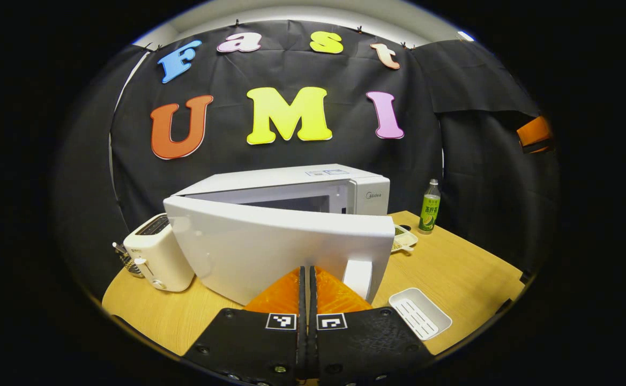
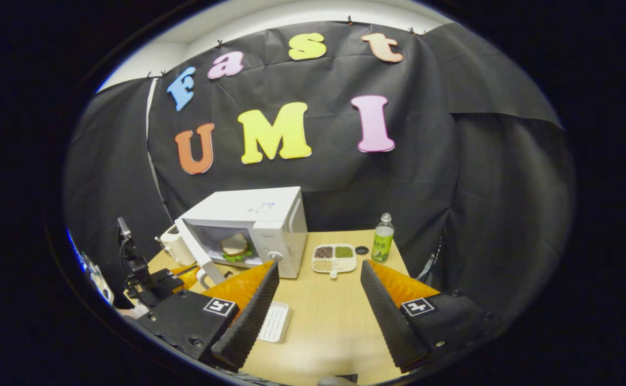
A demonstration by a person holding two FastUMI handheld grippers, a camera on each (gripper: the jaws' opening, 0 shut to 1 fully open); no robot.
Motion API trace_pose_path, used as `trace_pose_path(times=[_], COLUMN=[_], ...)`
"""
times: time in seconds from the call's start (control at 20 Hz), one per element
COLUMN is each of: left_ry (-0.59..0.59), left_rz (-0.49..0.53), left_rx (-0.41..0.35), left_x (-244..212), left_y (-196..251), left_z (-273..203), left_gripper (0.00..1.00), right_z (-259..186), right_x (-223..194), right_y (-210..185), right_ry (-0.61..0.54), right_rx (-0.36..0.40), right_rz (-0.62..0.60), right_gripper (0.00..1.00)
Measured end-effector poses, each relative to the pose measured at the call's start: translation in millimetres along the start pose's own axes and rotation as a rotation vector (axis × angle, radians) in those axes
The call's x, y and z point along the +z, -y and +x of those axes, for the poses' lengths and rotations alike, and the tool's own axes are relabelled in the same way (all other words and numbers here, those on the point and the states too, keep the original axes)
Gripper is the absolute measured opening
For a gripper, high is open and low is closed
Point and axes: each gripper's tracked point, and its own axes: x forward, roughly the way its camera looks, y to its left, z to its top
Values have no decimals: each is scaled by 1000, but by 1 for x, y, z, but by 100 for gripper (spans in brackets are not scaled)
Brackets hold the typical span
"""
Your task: Open the microwave oven with the left hand, put the food in, and close the microwave oven.
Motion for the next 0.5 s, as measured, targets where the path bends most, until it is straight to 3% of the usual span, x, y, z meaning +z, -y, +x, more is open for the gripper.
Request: trace_pose_path(times=[0.5], left_ry=[2], left_rz=[-17], left_rx=[-4], left_x=[6], left_y=[14], left_z=[63], left_gripper=[0], right_z=[19], right_x=[5], right_y=[21], right_ry=[-6], right_rx=[-30], right_rz=[0], right_gripper=[98])
